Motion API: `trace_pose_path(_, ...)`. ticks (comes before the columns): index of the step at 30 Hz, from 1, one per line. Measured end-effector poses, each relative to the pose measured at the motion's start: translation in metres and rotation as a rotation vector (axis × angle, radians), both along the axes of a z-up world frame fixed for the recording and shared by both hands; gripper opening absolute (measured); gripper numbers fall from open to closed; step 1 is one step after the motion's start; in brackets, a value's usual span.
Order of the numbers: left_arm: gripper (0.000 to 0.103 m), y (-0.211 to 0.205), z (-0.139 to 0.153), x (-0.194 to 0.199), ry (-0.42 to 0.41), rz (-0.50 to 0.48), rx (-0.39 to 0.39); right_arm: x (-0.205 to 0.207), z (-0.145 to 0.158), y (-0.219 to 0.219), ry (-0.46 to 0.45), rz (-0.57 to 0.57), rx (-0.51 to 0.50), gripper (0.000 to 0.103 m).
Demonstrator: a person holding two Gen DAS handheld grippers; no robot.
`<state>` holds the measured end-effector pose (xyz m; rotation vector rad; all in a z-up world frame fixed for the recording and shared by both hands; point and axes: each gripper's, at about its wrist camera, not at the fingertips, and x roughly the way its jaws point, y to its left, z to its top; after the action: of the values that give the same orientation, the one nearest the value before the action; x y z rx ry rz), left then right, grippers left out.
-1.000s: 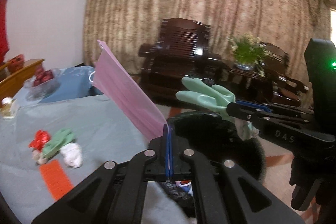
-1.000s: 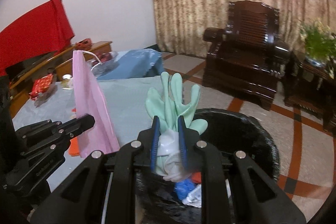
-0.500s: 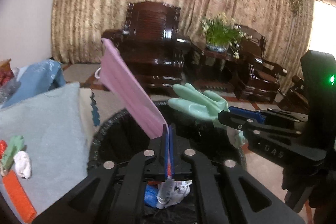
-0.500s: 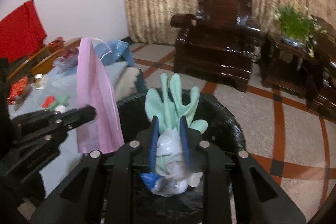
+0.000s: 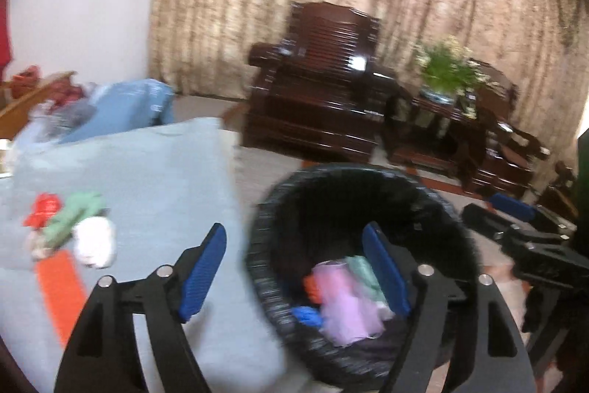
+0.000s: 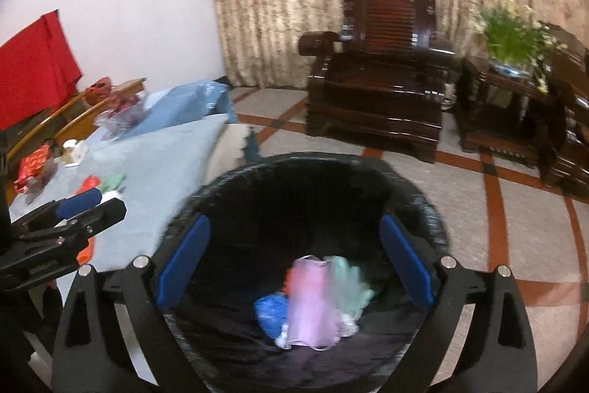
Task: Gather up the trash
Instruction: 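Open both grippers to drop the mask and glove into the bin, then grasp the orange foam net with the left gripper and lift it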
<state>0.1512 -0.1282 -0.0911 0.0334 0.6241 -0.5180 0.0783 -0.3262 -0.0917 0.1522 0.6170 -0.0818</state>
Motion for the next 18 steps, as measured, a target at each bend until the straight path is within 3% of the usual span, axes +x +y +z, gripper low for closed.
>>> trace_pose_path(8, 0.078, 0.093, -0.008, -0.004, -0.061, 0.237, 0.103, 0.023, 0.0, 0.074, -0.013, 0.161, 0.038, 0.091)
trace_pose_path(13, 0.078, 0.141, -0.022, -0.001, -0.022, 0.366, 0.115, 0.034, 0.001, 0.117, -0.021, 0.246, 0.03, 0.091)
trace_pose_path(18, 0.08, 0.161, -0.036, 0.006, 0.019, 0.44, 0.111, 0.043, -0.003, 0.144, -0.021, 0.291, 0.02, 0.091)
